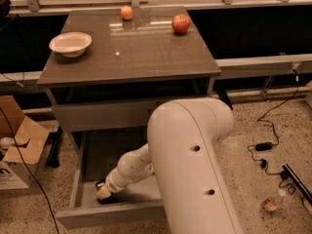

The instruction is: Pick rxbar chocolate from middle drawer and place on counter

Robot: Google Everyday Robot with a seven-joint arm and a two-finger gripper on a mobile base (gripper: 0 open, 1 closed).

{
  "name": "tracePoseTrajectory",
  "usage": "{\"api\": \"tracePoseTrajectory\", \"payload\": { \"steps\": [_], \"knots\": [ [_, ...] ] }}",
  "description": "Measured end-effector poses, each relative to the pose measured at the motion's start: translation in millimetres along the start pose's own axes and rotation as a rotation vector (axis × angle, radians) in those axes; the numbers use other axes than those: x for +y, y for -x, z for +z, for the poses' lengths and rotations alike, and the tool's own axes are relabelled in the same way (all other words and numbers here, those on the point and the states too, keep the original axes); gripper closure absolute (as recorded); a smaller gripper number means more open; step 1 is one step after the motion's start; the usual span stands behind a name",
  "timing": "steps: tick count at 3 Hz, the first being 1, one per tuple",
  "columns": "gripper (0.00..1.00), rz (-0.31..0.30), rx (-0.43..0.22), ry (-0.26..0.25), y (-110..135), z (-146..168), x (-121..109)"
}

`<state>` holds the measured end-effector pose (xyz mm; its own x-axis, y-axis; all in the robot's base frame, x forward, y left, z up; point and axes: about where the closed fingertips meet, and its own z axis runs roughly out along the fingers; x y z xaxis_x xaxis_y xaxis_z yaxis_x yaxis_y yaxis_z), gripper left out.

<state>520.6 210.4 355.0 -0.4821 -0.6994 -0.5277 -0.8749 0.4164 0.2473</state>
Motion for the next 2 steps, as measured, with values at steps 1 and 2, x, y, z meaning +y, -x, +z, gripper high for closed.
{"api": "tracePoseTrajectory", "payload": {
  "steps": [1, 2],
  "knots": [
    [0.71, 0.000, 0.000, 0.000, 4.5, -6.5, 1.9],
    [0.94, 0.000, 0.000, 0.000, 5.5, -6.8, 1.8]
  ]
}}
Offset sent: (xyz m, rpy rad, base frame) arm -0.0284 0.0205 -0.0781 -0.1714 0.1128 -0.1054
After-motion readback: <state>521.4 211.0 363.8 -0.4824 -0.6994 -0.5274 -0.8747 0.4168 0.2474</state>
